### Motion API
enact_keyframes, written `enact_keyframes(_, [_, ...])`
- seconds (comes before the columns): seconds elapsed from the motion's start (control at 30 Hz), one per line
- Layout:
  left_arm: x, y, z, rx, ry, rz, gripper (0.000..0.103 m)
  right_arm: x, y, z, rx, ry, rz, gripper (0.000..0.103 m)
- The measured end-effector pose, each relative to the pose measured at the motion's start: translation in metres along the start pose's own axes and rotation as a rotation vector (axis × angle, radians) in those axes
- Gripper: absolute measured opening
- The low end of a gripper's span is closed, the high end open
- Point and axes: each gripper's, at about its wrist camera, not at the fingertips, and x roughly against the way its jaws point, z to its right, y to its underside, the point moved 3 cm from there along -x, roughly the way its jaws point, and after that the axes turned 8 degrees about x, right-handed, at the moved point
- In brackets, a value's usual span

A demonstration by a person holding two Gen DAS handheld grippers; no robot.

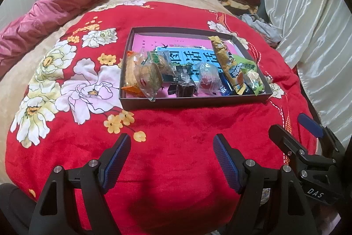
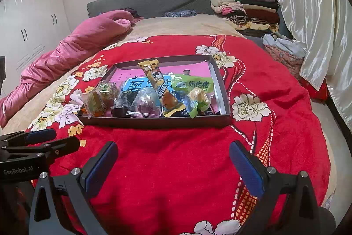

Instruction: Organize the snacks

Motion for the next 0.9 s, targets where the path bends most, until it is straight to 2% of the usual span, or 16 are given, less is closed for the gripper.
enact_keyframes(0.77, [-0.006, 0.000, 0.002, -0.025, -0.004, -0.003, 0.078, -0.002, 0.001, 0.005, 0.005, 0.019, -0.004, 0.102])
enact_keyframes(0.9, [-0.012, -0.005, -0.005, 0.010, -0.009, 0.006, 0.078, -0.005, 0.001, 0.008, 0.003, 0.035, -0.006, 0.102])
